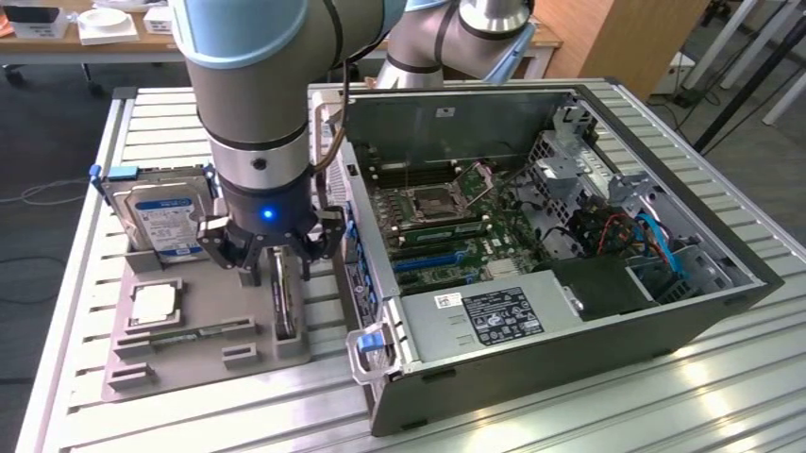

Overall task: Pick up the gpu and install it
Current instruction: 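Pick up the gpu and move the gpu toward the slot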

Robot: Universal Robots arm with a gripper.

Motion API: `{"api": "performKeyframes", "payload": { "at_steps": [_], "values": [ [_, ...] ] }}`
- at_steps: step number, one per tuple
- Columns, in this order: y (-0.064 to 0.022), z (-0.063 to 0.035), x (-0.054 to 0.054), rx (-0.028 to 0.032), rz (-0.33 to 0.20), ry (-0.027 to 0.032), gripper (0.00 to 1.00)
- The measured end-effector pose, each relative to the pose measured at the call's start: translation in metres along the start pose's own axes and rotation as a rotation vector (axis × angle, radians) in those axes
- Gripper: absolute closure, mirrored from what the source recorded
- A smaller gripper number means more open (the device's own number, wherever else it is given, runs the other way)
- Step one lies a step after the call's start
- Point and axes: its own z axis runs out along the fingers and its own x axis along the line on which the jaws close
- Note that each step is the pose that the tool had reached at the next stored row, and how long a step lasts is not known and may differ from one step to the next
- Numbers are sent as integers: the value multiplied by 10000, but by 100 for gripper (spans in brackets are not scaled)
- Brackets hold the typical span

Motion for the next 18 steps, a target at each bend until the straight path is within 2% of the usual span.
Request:
{"api": "performKeyframes", "payload": {
  "at_steps": [18],
  "values": [
    [15, 88, 16, 1, -3, 3, 41]
  ]
}}
